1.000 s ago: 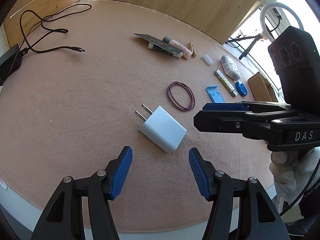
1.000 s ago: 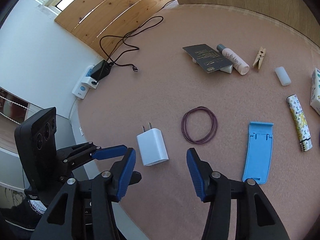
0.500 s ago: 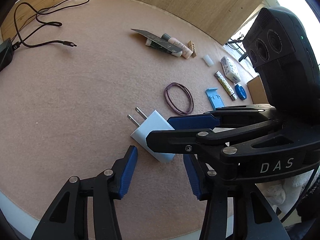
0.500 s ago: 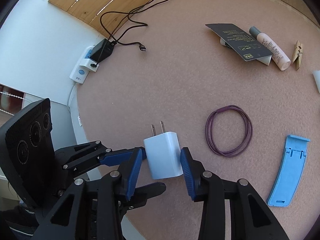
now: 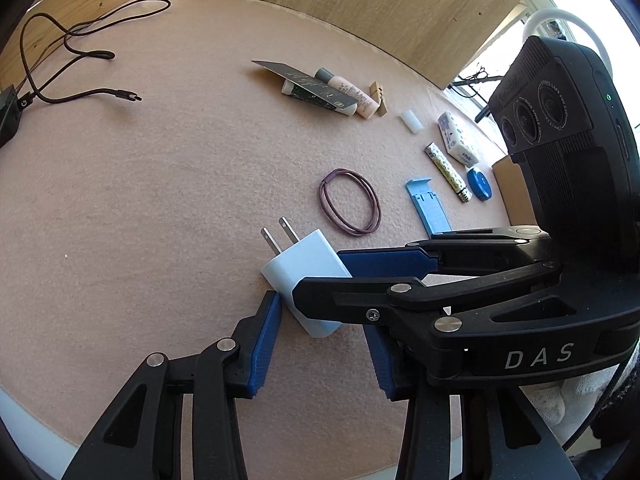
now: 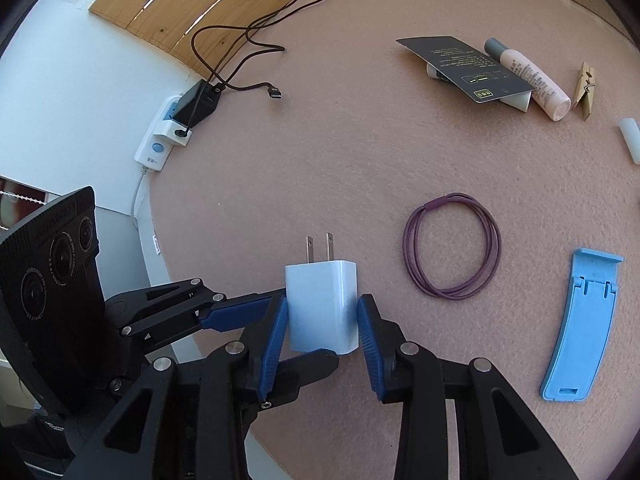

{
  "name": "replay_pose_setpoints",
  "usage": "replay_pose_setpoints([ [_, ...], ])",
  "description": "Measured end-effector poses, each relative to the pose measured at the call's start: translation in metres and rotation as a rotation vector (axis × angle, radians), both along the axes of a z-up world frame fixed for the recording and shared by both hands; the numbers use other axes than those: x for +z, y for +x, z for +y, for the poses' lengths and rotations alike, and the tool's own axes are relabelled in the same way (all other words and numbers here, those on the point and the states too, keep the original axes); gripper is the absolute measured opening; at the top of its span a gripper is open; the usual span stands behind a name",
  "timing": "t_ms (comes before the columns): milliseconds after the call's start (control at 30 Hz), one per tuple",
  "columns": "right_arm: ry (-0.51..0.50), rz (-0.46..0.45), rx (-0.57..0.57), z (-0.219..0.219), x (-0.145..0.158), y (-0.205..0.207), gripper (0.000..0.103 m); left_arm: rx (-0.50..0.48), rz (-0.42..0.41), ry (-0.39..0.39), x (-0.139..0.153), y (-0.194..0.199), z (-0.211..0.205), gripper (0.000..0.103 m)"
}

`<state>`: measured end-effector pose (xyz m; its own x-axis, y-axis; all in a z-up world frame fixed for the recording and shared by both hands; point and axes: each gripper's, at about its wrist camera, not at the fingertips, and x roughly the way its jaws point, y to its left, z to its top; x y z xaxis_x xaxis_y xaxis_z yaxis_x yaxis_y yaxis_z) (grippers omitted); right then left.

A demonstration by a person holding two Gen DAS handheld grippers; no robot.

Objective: Organize objects
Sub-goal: 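Lift the charger plug with the right tool and carry it over the box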

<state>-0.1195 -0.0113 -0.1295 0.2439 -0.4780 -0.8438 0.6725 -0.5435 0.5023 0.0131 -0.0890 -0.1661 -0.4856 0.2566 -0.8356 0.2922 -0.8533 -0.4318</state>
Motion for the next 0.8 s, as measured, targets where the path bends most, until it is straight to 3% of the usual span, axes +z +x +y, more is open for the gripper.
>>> replay_pose_setpoints([
  [400, -0.049, 0.046, -0.139, 0.067, 0.032, -0.009, 0.033, -0.115, 0.061, -0.024, 0.035, -0.033, 0.047, 0.045],
  [800, -0.046, 0.145, -0.401, 0.2, 0.071, -0.042, 0.033, -0.364, 0.156, 0.003, 0.069, -0.112, 0.157, 0.045],
])
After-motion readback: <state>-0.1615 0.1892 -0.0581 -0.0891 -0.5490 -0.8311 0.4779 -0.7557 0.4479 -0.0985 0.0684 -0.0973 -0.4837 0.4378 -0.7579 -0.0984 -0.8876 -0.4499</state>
